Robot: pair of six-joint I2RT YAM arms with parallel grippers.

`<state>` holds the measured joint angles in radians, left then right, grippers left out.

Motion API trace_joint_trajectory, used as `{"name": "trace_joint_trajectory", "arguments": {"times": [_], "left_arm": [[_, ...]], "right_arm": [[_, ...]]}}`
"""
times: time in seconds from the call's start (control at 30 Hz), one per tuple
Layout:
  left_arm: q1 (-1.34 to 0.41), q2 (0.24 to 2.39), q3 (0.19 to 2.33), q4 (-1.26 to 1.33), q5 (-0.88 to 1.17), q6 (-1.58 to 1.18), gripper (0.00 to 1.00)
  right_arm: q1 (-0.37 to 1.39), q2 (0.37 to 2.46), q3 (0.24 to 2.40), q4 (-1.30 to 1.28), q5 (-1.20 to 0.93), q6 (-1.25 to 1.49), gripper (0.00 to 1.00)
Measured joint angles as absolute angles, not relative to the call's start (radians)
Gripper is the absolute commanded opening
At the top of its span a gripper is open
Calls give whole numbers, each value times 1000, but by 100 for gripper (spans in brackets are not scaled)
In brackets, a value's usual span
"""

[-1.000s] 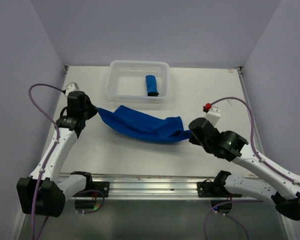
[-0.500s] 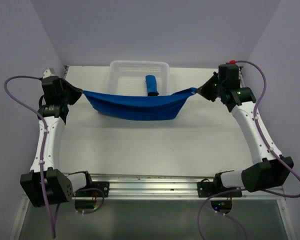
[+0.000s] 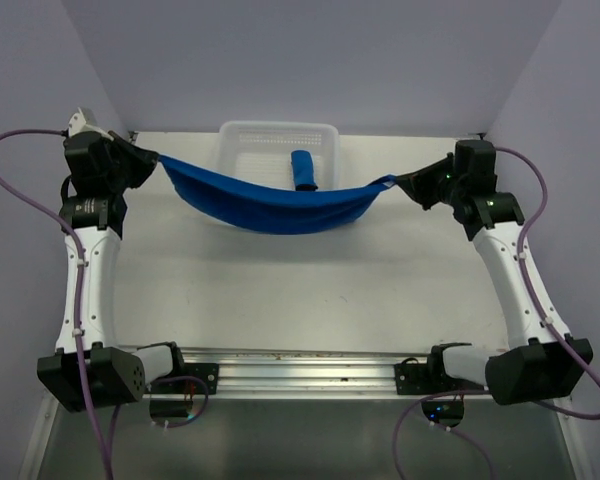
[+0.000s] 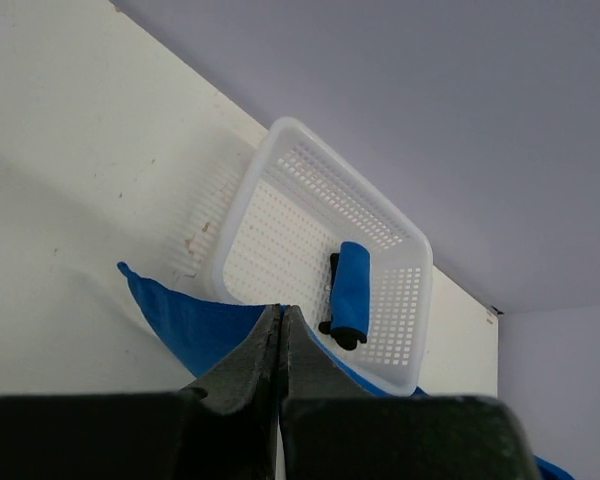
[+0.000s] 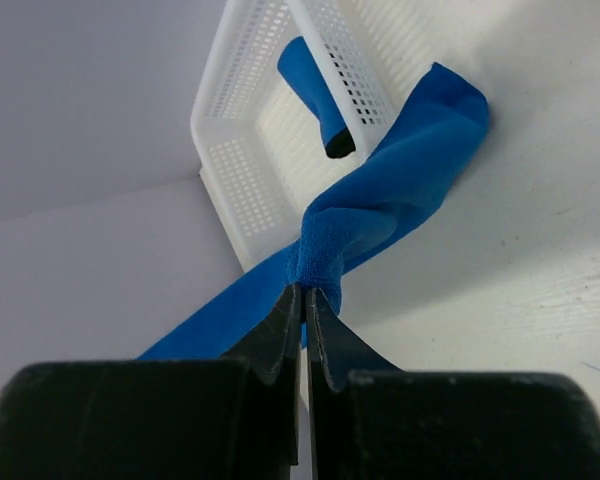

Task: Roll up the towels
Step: Flatten the towel

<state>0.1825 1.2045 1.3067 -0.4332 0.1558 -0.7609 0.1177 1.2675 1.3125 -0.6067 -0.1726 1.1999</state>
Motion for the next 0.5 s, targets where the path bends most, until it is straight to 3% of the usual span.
{"name": "trace_joint_trajectory", "arguments": {"times": [0.23, 0.5], "left_arm": [[183, 1143, 1204, -428, 155, -759, 0], [184, 844, 787, -416, 214, -759, 0]], "right_arm": [[86, 1073, 1196, -611, -70, 1296, 0], [85, 789, 863, -655, -62, 1350, 2]]}}
